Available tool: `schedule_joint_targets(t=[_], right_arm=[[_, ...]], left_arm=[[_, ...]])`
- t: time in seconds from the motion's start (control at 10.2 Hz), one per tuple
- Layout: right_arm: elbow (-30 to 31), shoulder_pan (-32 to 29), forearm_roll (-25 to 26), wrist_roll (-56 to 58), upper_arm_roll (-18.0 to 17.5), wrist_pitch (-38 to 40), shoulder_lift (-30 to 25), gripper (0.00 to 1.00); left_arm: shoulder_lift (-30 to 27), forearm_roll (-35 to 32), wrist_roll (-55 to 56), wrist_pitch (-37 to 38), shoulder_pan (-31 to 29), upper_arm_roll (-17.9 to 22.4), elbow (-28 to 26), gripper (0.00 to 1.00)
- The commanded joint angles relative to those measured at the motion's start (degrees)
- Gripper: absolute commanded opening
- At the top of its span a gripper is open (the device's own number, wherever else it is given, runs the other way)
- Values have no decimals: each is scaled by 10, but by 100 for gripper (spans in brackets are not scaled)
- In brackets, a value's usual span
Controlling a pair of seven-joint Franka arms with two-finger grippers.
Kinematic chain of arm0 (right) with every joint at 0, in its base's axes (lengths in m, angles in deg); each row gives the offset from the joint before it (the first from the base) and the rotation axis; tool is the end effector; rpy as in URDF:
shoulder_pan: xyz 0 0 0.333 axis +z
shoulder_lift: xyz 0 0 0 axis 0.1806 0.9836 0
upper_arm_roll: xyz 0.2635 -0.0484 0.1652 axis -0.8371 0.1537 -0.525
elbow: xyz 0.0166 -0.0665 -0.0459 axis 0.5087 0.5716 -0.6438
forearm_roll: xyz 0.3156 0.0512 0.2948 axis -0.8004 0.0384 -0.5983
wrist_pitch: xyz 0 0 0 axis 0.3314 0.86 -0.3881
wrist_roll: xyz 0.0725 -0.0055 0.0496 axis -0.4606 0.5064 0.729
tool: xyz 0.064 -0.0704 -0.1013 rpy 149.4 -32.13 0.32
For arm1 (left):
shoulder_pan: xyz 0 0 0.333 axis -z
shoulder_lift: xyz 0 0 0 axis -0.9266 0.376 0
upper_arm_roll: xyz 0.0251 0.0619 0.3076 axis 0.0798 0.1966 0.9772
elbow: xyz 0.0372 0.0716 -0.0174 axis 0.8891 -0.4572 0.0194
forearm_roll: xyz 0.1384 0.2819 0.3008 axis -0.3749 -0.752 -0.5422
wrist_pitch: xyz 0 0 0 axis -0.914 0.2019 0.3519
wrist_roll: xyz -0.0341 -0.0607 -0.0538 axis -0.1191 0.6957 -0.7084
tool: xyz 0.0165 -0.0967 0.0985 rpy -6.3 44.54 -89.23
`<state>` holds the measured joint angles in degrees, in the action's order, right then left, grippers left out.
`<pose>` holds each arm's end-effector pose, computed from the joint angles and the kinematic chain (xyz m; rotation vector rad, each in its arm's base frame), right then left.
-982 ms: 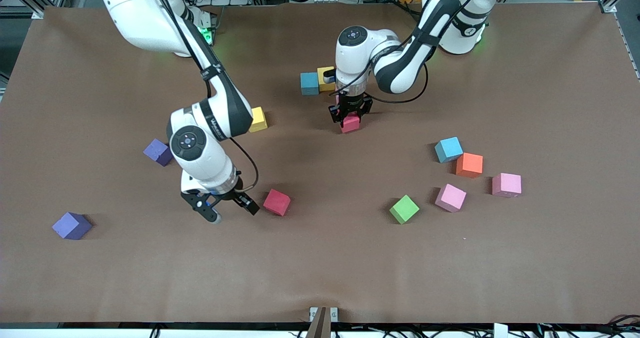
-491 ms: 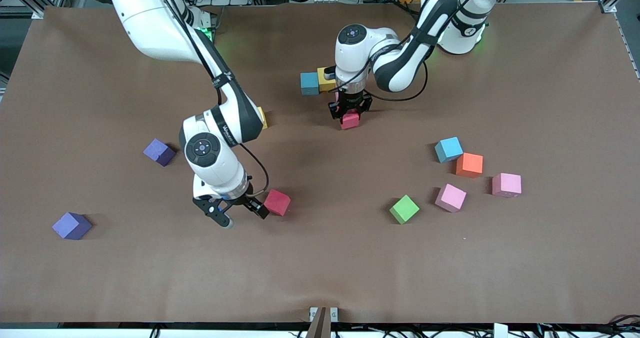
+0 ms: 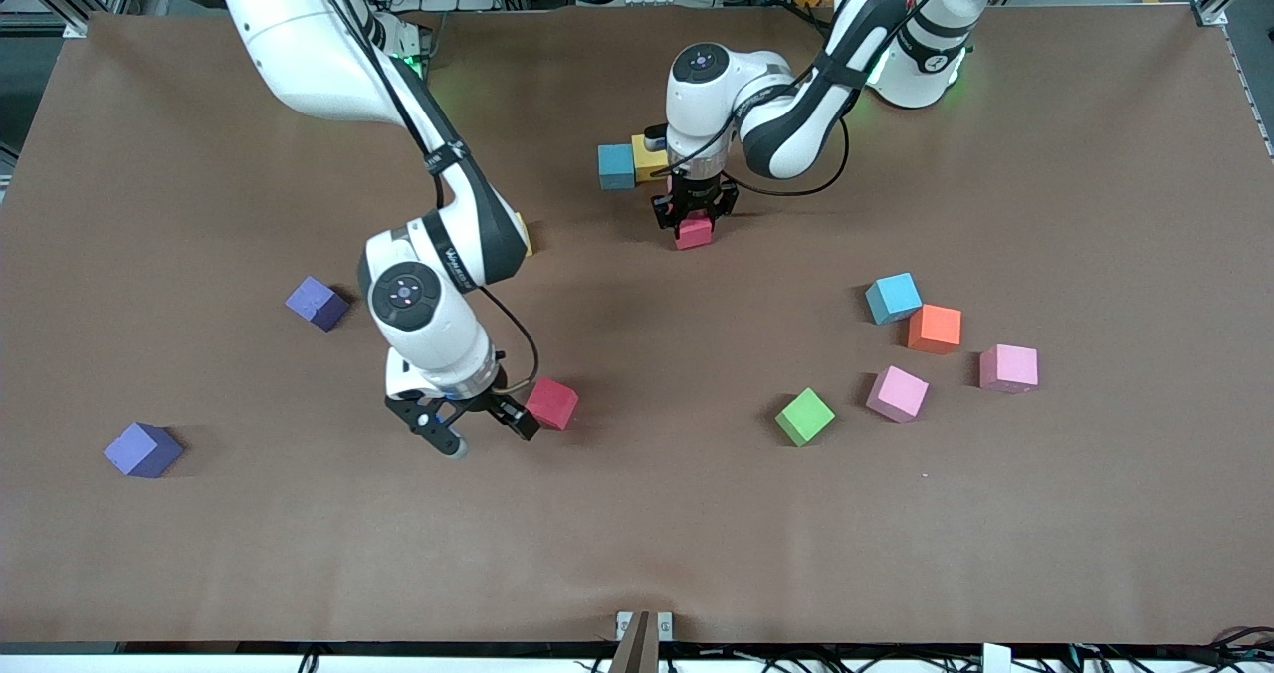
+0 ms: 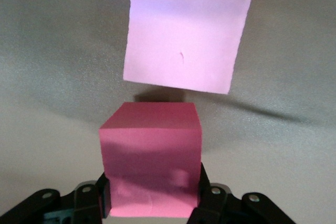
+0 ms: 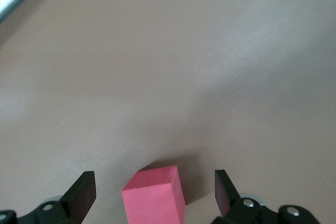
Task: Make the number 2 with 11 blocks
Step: 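Lower the hot pink cube while the right gripper grasps the red cube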
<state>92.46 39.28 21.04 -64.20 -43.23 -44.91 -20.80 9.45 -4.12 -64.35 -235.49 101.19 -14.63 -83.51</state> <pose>0.7078 0.3155 0.2578 -2.8636 0.9662 -0.2208 0.3293 -0.4661 0.1409 -0.3720 2.9673 -0.0221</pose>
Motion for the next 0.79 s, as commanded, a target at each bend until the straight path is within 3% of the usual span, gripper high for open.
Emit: schedule_joint_targets(t=[0.0, 0.69], right_arm=[[68, -18, -1, 35, -3, 33, -76, 100], [64, -8, -1, 35, -1, 38, -78, 100]], left_arm=[[-16, -14, -7, -13, -11, -7, -20, 0], [-16, -14, -7, -40, -20, -13, -42, 0]])
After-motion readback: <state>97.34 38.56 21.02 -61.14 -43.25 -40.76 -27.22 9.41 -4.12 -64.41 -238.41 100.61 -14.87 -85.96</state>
